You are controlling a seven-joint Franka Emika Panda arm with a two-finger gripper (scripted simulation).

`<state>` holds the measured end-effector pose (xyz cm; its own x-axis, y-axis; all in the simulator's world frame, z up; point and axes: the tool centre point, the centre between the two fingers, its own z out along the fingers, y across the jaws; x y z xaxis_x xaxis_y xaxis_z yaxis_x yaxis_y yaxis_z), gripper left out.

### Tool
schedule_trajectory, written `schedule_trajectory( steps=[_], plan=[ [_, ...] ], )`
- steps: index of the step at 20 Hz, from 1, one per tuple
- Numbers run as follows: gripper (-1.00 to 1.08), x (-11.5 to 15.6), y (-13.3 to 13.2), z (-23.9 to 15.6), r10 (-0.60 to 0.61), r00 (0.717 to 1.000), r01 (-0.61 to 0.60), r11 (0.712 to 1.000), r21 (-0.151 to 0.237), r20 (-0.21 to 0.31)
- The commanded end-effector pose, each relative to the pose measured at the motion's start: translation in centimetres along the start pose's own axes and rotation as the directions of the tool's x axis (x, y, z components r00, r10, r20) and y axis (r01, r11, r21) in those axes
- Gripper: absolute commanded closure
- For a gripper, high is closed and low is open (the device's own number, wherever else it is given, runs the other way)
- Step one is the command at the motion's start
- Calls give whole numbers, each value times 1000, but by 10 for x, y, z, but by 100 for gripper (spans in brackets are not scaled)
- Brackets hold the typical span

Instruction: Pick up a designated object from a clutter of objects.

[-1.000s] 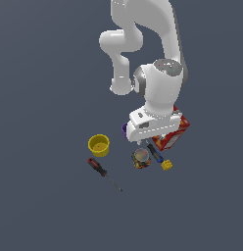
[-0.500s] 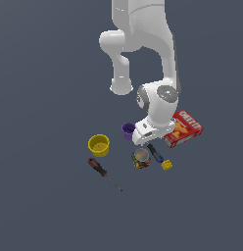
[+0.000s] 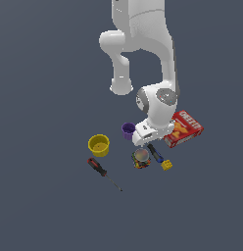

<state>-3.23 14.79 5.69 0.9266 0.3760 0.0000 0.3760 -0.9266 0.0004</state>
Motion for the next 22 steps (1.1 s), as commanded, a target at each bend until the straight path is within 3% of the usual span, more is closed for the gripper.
schedule_trajectory(
  steps=[1,12,13,22],
  plan=[
    [-92,-1,0,10,0,1000,0,1000,0,1],
    [-92,-1,-1,42,-2,1000,2,1000,0,0],
    [108,-1,-1,42,-2,1000,2,1000,0,0],
    [108,-1,-1,42,-2,1000,2,1000,0,0]
  ],
)
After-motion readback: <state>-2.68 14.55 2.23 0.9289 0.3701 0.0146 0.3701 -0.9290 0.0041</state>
